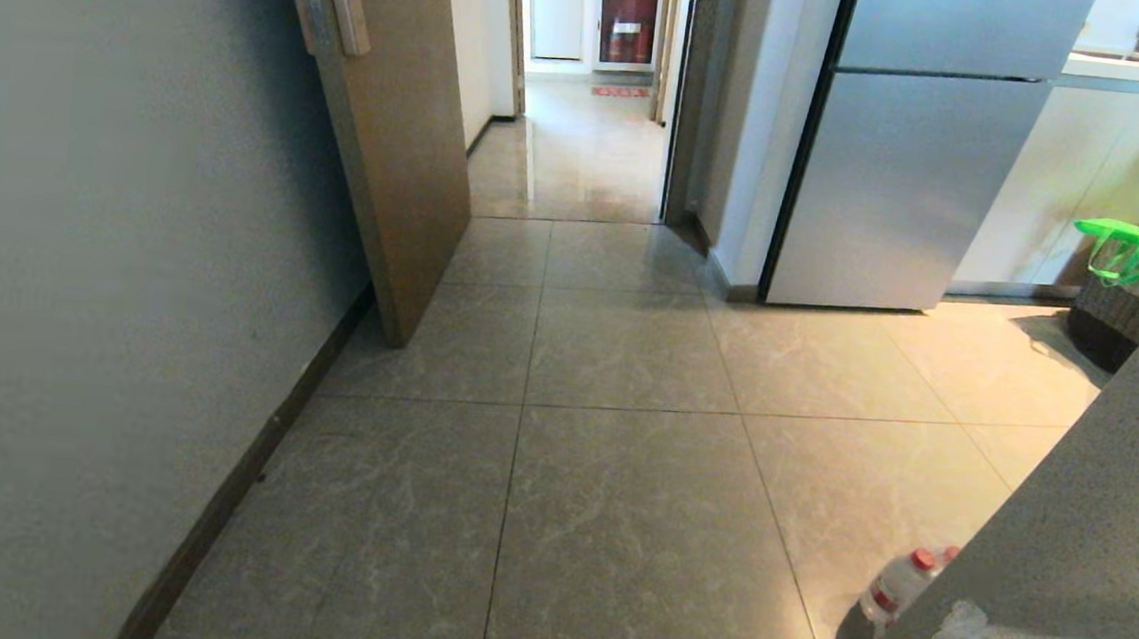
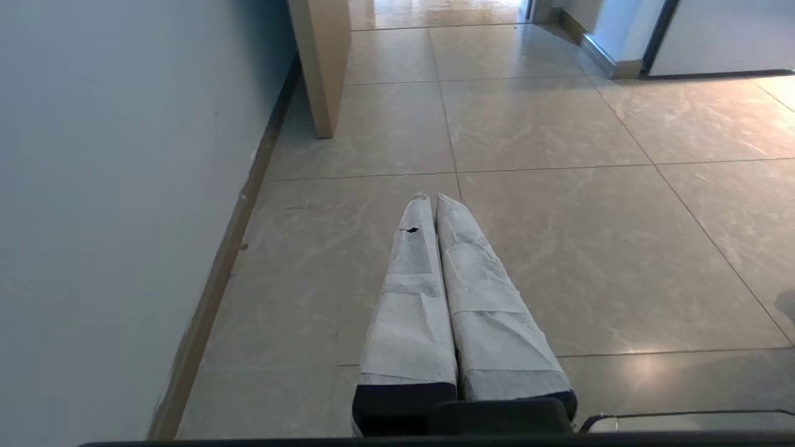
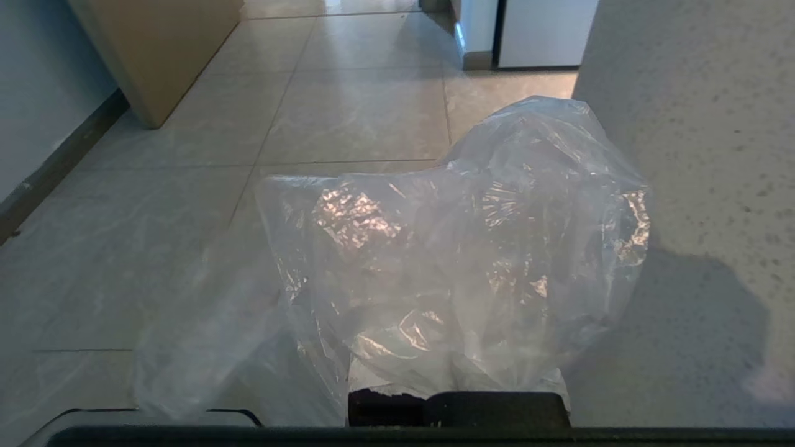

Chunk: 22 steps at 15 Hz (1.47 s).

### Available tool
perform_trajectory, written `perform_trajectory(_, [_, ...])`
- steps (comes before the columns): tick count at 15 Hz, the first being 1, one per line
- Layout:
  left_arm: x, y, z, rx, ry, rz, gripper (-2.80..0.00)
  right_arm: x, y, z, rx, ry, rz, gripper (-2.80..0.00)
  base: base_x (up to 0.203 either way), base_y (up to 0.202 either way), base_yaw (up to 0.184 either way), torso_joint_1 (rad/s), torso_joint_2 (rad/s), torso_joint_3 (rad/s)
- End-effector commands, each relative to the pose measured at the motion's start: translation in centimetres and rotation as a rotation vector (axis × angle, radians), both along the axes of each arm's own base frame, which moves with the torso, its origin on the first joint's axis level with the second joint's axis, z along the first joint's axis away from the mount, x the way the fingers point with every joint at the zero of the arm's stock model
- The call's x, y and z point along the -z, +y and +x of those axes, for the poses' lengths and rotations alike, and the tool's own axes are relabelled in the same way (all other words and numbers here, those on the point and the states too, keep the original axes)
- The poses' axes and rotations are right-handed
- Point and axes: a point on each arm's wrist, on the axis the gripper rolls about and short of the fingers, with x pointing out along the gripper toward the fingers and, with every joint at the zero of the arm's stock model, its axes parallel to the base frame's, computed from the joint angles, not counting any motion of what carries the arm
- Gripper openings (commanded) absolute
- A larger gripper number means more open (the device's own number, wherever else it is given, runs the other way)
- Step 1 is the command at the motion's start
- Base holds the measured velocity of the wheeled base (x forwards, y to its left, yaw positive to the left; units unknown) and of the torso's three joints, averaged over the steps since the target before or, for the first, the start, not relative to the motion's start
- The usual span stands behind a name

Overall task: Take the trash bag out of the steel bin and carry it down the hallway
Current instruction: Put the trash bag at the door

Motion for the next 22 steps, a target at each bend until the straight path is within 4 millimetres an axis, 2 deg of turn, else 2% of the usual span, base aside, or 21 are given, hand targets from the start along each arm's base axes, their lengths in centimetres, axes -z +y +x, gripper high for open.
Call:
perform_trajectory(1, [0.04,0.00,0.01,-0.001,0.003,0.000,-2.80,-0.01,0.00,0.01,-0.002,0.001,0.000,-2.80,0.000,0.000,0.000,0.000,0.00,0.000])
perform_trajectory(7, [0.02,0.00,0.01,-0.001,0.000,-0.002,-2.80,-0.01,0.00,0.01,0.001,0.001,0.000,-2.80,0.010,0.000,0.001,0.000,0.00,0.001])
perform_trajectory(22, [0.00,0.00,0.01,-0.001,-0.001,-0.005,-2.80,-0.01,0.00,0.01,-0.002,0.001,0.000,-2.80,0.187,0.000,0.001,0.002,0.00,0.002])
